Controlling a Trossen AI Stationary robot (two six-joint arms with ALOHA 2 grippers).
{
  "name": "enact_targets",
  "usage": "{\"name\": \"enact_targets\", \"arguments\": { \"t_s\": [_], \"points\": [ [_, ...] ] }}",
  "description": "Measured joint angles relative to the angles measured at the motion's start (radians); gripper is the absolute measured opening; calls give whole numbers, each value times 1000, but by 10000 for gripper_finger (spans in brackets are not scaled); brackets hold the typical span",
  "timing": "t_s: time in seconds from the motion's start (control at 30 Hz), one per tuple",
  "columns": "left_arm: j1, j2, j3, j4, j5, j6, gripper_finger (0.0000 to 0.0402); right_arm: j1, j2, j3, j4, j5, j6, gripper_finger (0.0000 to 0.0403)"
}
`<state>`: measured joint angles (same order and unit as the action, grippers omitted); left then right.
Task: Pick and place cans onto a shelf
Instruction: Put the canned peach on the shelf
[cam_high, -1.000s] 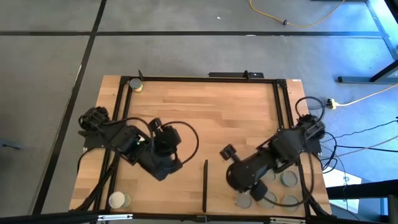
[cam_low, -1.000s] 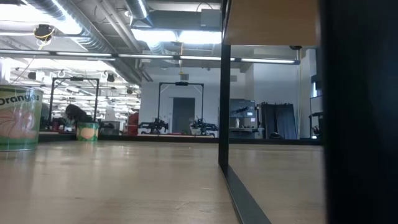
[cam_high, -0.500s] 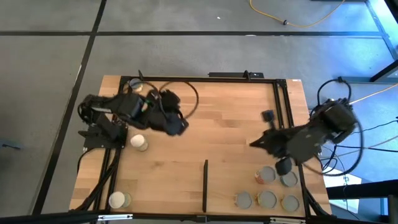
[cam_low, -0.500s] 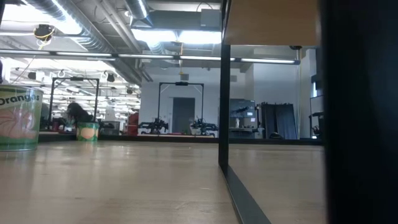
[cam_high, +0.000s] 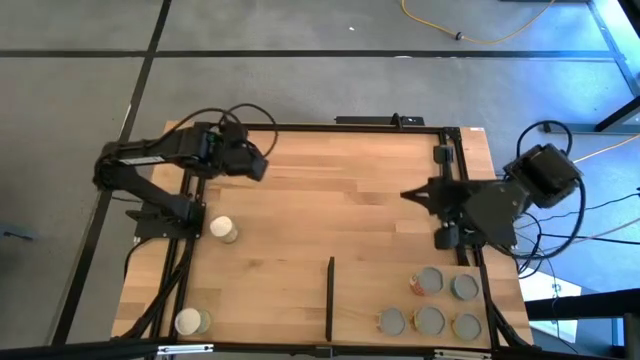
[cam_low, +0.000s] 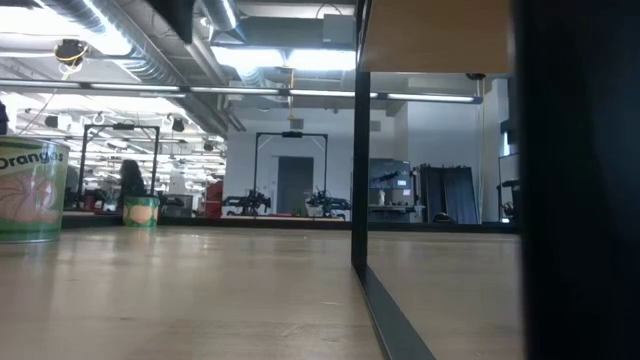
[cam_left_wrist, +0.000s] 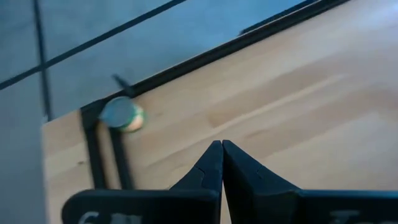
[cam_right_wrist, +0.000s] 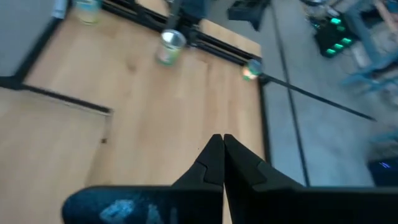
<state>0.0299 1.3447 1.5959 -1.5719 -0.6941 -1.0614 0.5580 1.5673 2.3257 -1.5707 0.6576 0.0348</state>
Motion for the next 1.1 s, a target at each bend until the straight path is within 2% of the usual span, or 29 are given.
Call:
{"name": "enact_targets", "arguments": {
  "t_s": [0.2, 0.4, 0.53, 0.6, 0.77, 0.93, 1.1],
  "points": [
    [147, -55, -109, 1, 65, 71, 19, -111, 0, 0, 0, 32, 14, 0],
    [350, -59, -159, 2, 108, 104, 53, -207, 0, 0, 0, 30, 12, 0],
    [512, -55, -188, 20, 223, 74, 58, -254, 0, 0, 0, 23, 11, 0],
    [588, -55, -208, 49, 241, 65, 58, -276, 0, 0, 0, 22, 10, 0],
    [723, -55, -305, 286, 251, 168, 59, -336, 0, 0, 0, 22, 9, 0],
    [839, -55, -413, 523, 344, 226, 59, -387, 0, 0, 0, 22, 6, 0],
    [936, -55, -522, 618, 355, 237, 59, -418, 0, 0, 0, 22, 4, 0]
  ]
}}
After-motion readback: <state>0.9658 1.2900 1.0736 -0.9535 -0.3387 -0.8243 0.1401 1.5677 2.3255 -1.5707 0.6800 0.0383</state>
